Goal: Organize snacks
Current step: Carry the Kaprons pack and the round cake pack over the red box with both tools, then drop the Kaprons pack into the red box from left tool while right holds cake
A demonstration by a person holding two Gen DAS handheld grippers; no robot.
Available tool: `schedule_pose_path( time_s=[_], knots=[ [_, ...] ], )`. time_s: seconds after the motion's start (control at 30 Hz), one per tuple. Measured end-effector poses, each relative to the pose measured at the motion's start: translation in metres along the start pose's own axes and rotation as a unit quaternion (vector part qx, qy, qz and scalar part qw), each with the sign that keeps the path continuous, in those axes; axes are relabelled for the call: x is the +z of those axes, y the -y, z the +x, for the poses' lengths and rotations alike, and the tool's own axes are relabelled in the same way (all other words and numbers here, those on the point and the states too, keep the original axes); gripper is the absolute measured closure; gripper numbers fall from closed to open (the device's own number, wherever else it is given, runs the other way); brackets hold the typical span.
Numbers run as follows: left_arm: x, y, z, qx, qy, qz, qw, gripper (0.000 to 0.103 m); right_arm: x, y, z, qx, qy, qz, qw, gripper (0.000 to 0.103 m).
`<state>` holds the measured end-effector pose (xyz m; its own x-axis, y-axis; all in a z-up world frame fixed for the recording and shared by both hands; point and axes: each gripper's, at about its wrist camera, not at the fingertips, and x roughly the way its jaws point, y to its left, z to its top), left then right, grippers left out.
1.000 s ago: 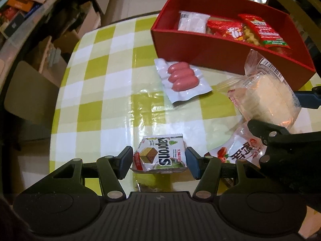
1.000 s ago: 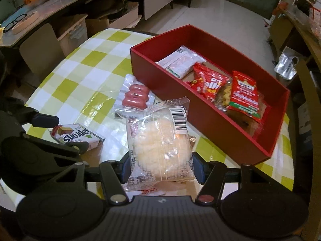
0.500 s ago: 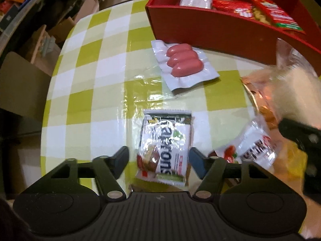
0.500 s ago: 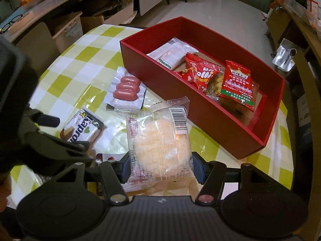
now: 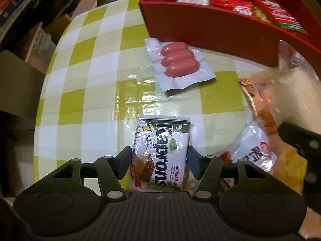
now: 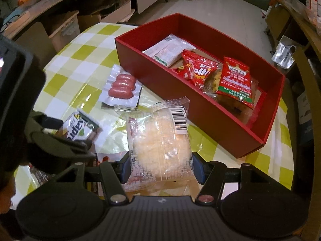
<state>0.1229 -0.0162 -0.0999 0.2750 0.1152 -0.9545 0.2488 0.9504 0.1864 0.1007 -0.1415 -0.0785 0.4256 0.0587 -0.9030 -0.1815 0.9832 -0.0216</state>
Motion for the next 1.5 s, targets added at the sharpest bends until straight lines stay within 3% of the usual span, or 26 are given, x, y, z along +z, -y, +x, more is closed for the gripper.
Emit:
schedule_pose_path(
  time_s=[0.63,1.17,1.5],
  knots=[
    [0.02,0.015,-0.054,-0.006,0.075,0.014,0.9971,0.037,0.014,0.024,-0.02,-0.018,0.035,0.025,0.999,0.038],
    [0.075,0.042,-0.071,-0.008,0.118,0.018,0.9928,0.037,0.039,0.069,-0.023,-0.035,0.06,0.08,0.994,0.038],
    [0.118,0.059,-0.061,-0.014,0.13,0.019,0.9913,0.037,0.064,0.103,-0.01,-0.059,0.074,0.106,0.99,0.038]
  ],
)
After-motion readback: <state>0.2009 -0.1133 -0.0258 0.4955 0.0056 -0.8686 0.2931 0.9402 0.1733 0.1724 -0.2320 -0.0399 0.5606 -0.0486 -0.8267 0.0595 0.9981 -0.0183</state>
